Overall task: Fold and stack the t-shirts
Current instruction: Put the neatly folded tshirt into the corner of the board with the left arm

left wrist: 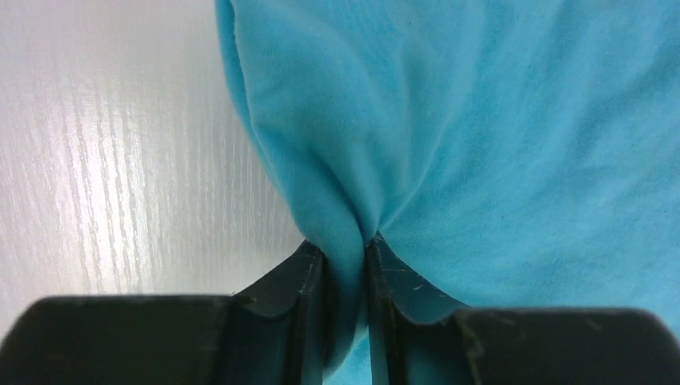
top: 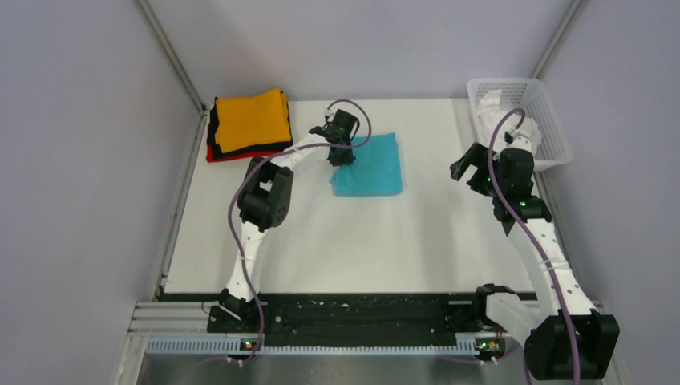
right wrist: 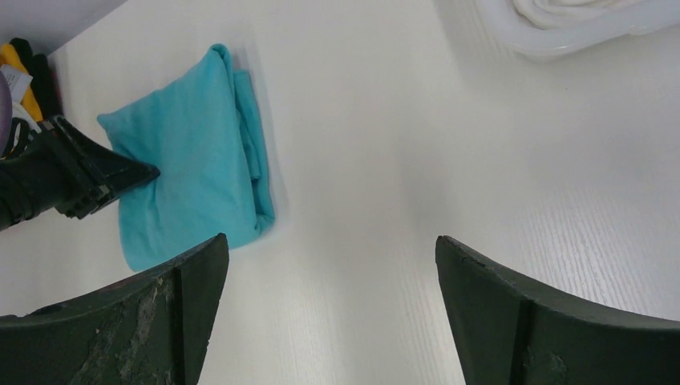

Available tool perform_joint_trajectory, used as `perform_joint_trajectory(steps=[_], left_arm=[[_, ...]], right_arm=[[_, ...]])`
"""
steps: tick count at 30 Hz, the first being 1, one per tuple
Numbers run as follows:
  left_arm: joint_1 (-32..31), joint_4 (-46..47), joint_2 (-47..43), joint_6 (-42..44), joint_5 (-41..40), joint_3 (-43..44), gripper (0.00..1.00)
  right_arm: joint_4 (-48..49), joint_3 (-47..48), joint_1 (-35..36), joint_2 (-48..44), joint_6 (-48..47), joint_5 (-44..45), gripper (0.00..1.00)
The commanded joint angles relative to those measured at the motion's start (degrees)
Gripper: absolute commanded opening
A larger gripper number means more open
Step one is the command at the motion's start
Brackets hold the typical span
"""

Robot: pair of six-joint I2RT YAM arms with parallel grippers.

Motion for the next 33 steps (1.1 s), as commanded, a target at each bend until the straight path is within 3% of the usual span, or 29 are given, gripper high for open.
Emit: perform_joint_trajectory(steps=[1, 2, 5, 7, 13, 19, 24, 33], left_arm=[[-1.0, -5.9, 4.6, 0.7, -4.8, 1.8, 0.12], [-1.1, -7.4, 5.1, 1.1, -5.5, 2.8, 0.01], [-1.0, -9.6, 5.0, 5.7, -10.0, 5.4, 0.00], [-1.1, -9.5, 3.2, 8.7, -18.6, 6.0, 0.00], [0.5, -2.1, -1.1, 29.3, -35.1, 5.4, 0.00], [5.4, 4.7, -4.6, 37.3, -29.8, 4.7, 0.00], [7.4, 10.3, -6.3, 45.1, -30.3, 5.1, 0.00], [10.3, 10.5, -6.1, 51.0, -30.6, 12.7, 0.00]], right_arm=[[-0.3, -0.4, 0.0, -2.3, -1.4, 2.4, 0.99], [-0.3, -0.5, 0.0, -2.4, -1.5, 2.4, 0.99], [-0.4, -0.5, 0.0, -2.5, -1.7, 3.9, 0.99], [-0.4, -0.5, 0.0, -2.5, -1.7, 4.1, 0.99], [-0.4, -0.6, 0.0, -1.8, -2.2, 4.3, 0.99], [-0.3, -0.5, 0.0, -1.4, -2.9, 5.7, 0.99], [-0.3, -0.2, 0.0, -0.6, -3.3, 7.4, 0.99], [-0.3, -0.1, 0.0, 0.7, -3.6, 9.0, 0.99]])
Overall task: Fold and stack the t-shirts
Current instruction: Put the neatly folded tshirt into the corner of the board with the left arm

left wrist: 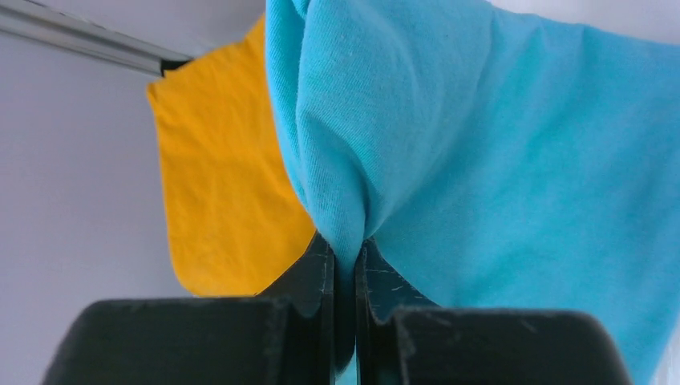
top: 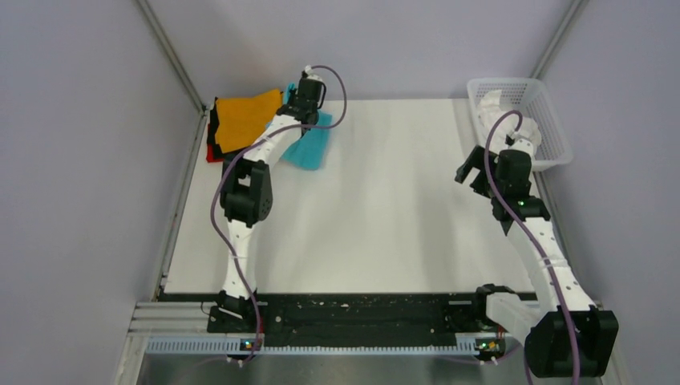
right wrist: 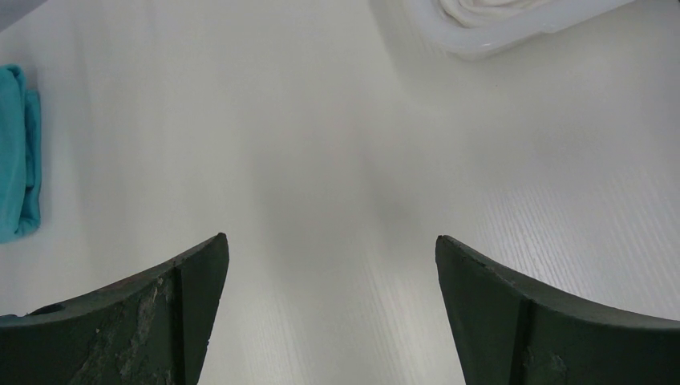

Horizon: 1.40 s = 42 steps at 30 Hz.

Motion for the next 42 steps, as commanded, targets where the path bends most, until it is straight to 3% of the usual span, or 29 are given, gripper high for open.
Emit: perform_joint_trajectory(steps=[1, 18, 32, 42], left_arm=[[1.2, 3.3, -3.9, 4.1, -1.3, 6.0, 0.00], [3.8, -0.3, -6.9, -0.2, 4.7, 16.3, 0.00], [6.0, -0.9, -11.1, -4.0, 11.0, 18.5, 0.00], [10.9, -3.1, -8.2, -10.3, 17.4, 17.6, 0.00]], right_arm=[[0.9, 0.7, 0.0, 0.2, -1.0, 2.2, 0.99], [0.9, 0.6, 0.0, 0.6, -1.2, 3.9, 0.99], [0.9, 0.5, 0.0, 1.3, -1.0, 4.4, 0.99], [0.8, 0.7, 0.0, 2.4, -1.0, 4.7, 0.99]])
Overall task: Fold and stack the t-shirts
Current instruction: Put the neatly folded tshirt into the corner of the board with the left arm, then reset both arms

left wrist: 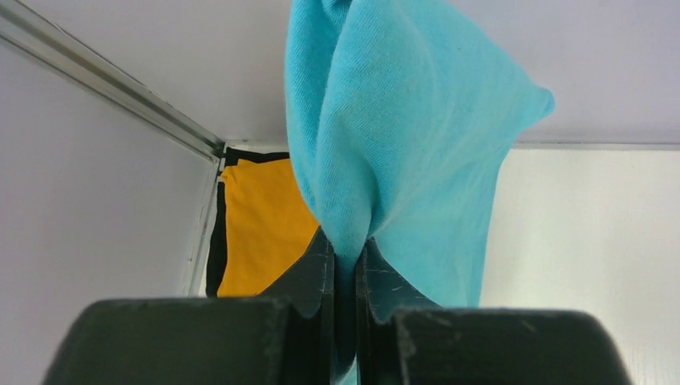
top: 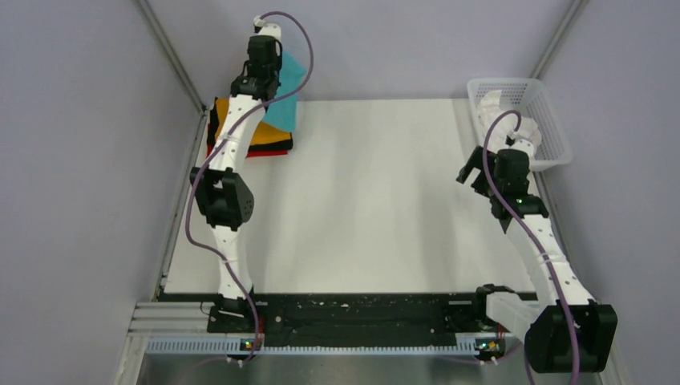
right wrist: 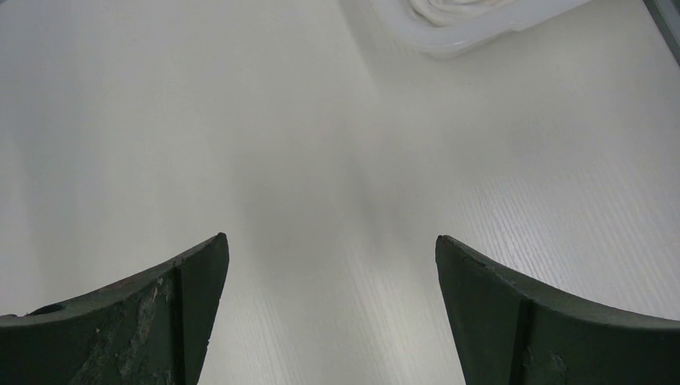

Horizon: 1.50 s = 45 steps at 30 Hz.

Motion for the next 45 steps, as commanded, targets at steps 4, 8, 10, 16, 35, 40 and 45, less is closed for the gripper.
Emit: perform_joint_trajectory(steps=[4, 8, 10, 16, 35, 40, 45], left_arm=[[5.5, 0.8, 1.5, -6.2, 5.9, 1.4, 0.00], [7.9, 0.3, 3.4, -9.5, 8.4, 1.2, 0.00], [9.0, 0.1, 4.3, -10.6, 10.3, 1.1, 0.00], [11.8, 0.4, 7.0, -10.7, 10.2, 0.9, 0.00], [15.4, 1.8, 5.9, -12.6, -0.3, -0.4, 0.99], [14.5, 1.1, -2.7, -15.4, 2.7, -5.0, 0.99], [9.9, 6.2, -17.6, -17.0, 10.5, -21.7, 0.99]], right_arm=[[0.6, 1.0, 0.0, 1.6, -0.5, 1.8, 0.99], [0.3, 1.4, 0.0, 2.2, -0.6, 2.6, 0.99], [0.2, 1.5, 0.0, 2.5, -0.7, 2.9, 0.99], [0.0, 1.7, 0.0, 2.9, -0.7, 3.1, 0.99], [-1.0, 2.8, 0.0, 3.8, -0.7, 4.3, 0.99], [-1.1, 3.4, -0.1, 2.1, 0.0, 5.1, 0.99], [-1.1, 2.7, 0.0, 0.0, 0.2, 3.9, 0.99]])
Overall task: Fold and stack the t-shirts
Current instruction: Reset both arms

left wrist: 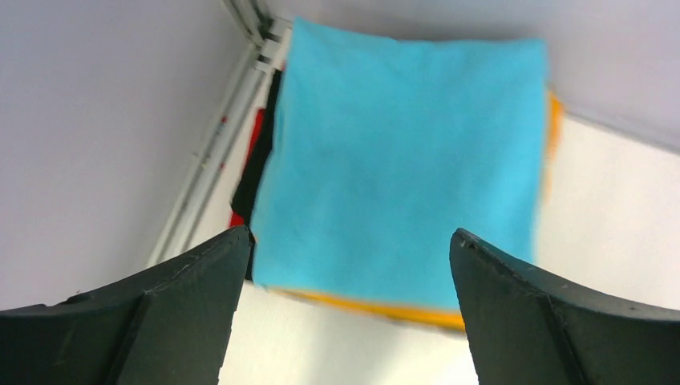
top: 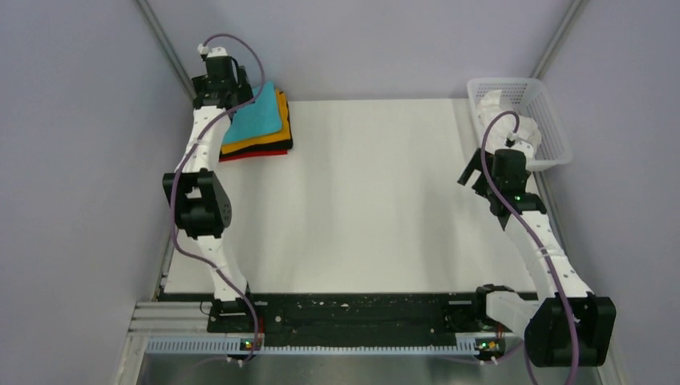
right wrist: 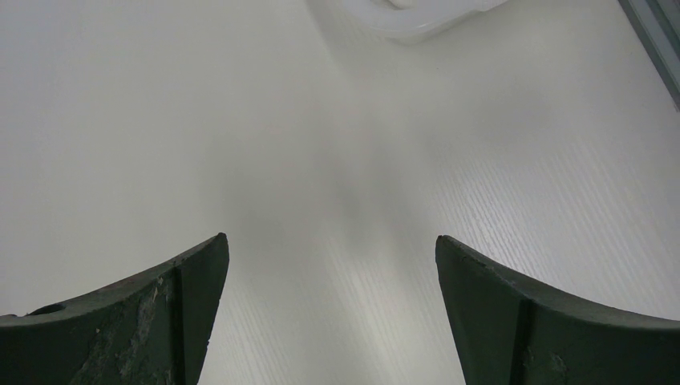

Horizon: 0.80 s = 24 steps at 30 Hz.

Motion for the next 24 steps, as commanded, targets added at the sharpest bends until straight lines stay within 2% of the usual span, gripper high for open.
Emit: perform_joint_trajectory(steps=[1, 5, 6, 10, 12, 14, 16, 19, 24], left_arm=[[-5.5, 7.7, -19.1, -3.7, 7.0, -13.8, 0.99], [-10.0, 15.5, -33.2, -10.3, 12.6, -34.6, 0.99], [-11.5, 17.5, -36.0, -11.9, 12.2, -39.4, 0.99], [-22.1, 21.4, -45.1, -15.0, 1.7, -55.8, 0.99], [-25.6, 23.5, -47.6, -16.3, 1.3, -62.3, 0.99], [-25.9, 23.1, -50.0, -21.7, 5.5, -68.3, 0.99], [-26.0, 23.3, -51.7, -24.9, 8.2, -73.1, 0.99], [-26.0, 24.1, -53.8, -27.6, 7.5, -78.8, 0.99], [-26.0, 21.0, -56.7, -28.4, 4.1, -80.5, 0.99]], right_arm=[[0.4, 2.1, 0.0, -3.1, 0.1, 0.2, 0.99], [0.5, 0.0, 0.0, -4.9, 0.6, -1.0, 0.99], [0.5, -0.7, 0.0, -5.7, 0.7, -1.2, 0.99], [1.4, -4.4, 0.0, -8.0, 2.7, -1.7, 0.99], [2.8, -6.4, 0.0, -9.0, 3.6, -3.4, 0.99], [3.9, -8.6, 0.0, -10.2, 4.7, -3.9, 0.99], [4.1, -10.5, 0.0, -10.9, 5.6, -2.6, 0.99], [4.1, -12.0, 0.0, -11.2, 5.3, -1.8, 0.99], [3.0, -12.4, 0.0, -11.0, 4.1, -1.5, 0.99]])
